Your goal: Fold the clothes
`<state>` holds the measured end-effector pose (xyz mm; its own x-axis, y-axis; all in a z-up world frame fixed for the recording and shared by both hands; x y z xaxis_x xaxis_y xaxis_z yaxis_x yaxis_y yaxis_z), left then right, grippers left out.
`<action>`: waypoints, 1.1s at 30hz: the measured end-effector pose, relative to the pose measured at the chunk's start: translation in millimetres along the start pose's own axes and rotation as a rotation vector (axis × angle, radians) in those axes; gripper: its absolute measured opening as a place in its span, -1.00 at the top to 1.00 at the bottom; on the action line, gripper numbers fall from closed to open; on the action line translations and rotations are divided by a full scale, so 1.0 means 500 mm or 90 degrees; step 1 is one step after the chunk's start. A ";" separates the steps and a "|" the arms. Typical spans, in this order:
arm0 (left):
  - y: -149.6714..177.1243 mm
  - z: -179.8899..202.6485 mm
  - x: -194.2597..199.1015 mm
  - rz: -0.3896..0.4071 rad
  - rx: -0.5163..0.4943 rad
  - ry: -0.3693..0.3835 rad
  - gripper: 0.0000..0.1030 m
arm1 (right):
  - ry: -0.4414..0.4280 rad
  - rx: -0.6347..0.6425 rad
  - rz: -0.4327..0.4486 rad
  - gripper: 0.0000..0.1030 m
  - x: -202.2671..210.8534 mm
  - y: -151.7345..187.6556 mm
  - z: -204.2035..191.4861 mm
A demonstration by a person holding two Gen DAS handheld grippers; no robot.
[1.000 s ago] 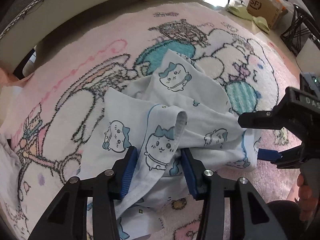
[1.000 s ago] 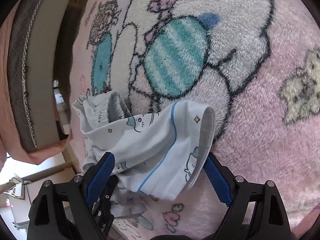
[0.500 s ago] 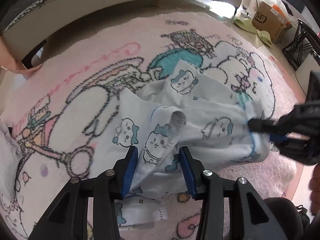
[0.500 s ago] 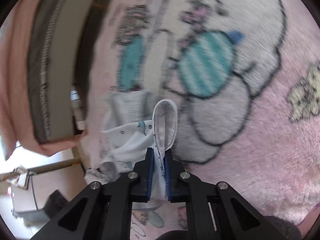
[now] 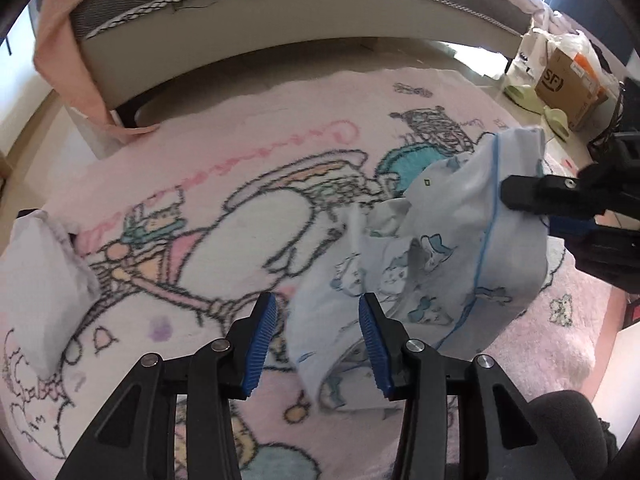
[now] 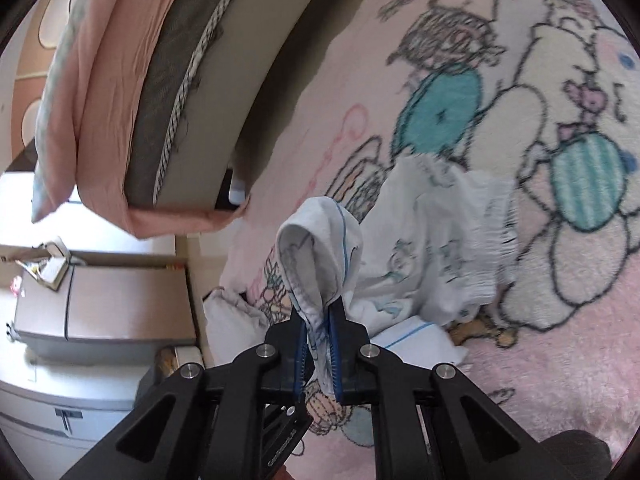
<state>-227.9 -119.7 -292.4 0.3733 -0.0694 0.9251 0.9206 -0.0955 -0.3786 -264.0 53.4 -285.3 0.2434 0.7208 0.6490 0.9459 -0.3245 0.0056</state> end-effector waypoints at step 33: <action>0.002 0.007 0.020 0.035 0.219 0.267 -0.50 | 0.059 0.163 -0.133 0.83 -0.153 0.008 -0.177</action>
<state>-223.1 -116.8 -283.6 0.4083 -0.4619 0.7873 0.9119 0.2446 -0.3294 -298.0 -57.2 -267.7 0.0292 0.6925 0.7209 0.9993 -0.0024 -0.0382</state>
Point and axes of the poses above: each gripper's, at about its wrist camera, not at the fingertips, and x roughly against the way its jaws point, z to its right, y to its underside, the point moved 3 cm from there along -x, roughly the way its jaws point, and after that the axes turned 5 degrees about -z, right-handed, at the moved point
